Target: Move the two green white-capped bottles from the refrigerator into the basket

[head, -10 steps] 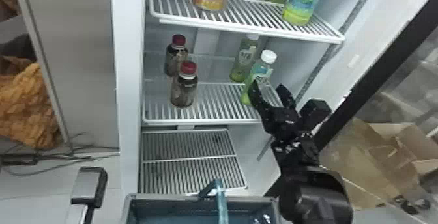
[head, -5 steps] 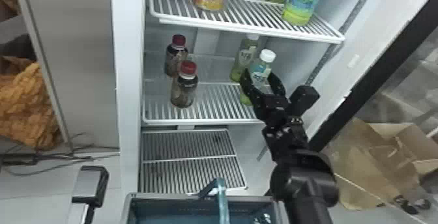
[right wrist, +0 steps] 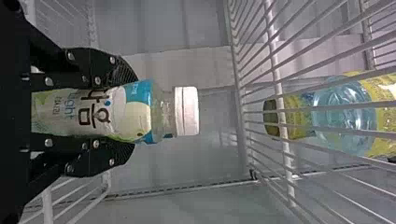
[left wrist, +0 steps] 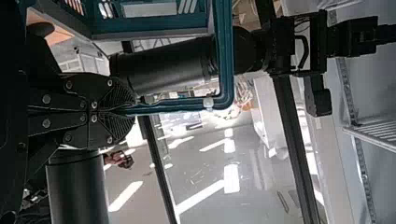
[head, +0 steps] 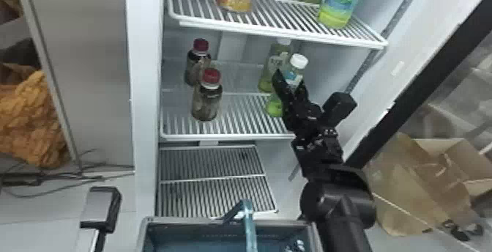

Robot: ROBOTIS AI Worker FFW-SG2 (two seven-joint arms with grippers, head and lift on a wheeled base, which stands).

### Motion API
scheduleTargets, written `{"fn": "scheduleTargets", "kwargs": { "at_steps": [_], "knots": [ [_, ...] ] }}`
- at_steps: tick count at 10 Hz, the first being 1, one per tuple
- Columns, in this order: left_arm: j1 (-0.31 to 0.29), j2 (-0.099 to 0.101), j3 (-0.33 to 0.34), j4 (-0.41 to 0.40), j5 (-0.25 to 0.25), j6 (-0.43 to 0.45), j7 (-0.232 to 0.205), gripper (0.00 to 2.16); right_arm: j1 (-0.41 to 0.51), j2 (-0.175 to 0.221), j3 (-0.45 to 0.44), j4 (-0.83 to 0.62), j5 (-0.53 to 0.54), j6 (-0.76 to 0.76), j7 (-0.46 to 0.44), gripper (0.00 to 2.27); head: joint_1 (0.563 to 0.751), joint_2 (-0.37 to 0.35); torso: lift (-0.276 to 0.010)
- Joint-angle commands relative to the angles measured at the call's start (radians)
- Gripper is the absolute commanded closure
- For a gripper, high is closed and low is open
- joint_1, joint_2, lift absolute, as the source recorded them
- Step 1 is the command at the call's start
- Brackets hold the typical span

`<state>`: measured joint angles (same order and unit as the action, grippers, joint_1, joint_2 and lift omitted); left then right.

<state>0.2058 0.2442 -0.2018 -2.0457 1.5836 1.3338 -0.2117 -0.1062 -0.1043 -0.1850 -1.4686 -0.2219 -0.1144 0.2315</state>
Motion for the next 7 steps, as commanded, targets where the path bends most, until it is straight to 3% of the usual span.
{"fn": "scheduleTargets", "kwargs": {
  "at_steps": [1,3,7],
  "knots": [
    [0.000,0.000,0.000,0.000,0.002,-0.001,0.000,1.13,0.013,0.002,-0.001,-0.022,-0.009,-0.011,0.000,0.89,0.695,-0.350,-0.263],
    [0.005,0.000,0.000,0.000,0.002,0.001,-0.002,1.13,0.060,0.002,-0.008,-0.101,-0.031,-0.003,0.000,0.89,0.695,-0.350,-0.263],
    [0.013,0.000,0.006,0.000,0.000,-0.001,-0.003,1.13,0.150,0.002,-0.056,-0.283,-0.043,0.181,0.035,0.89,0.695,-0.350,-0.263]
  ]
}}
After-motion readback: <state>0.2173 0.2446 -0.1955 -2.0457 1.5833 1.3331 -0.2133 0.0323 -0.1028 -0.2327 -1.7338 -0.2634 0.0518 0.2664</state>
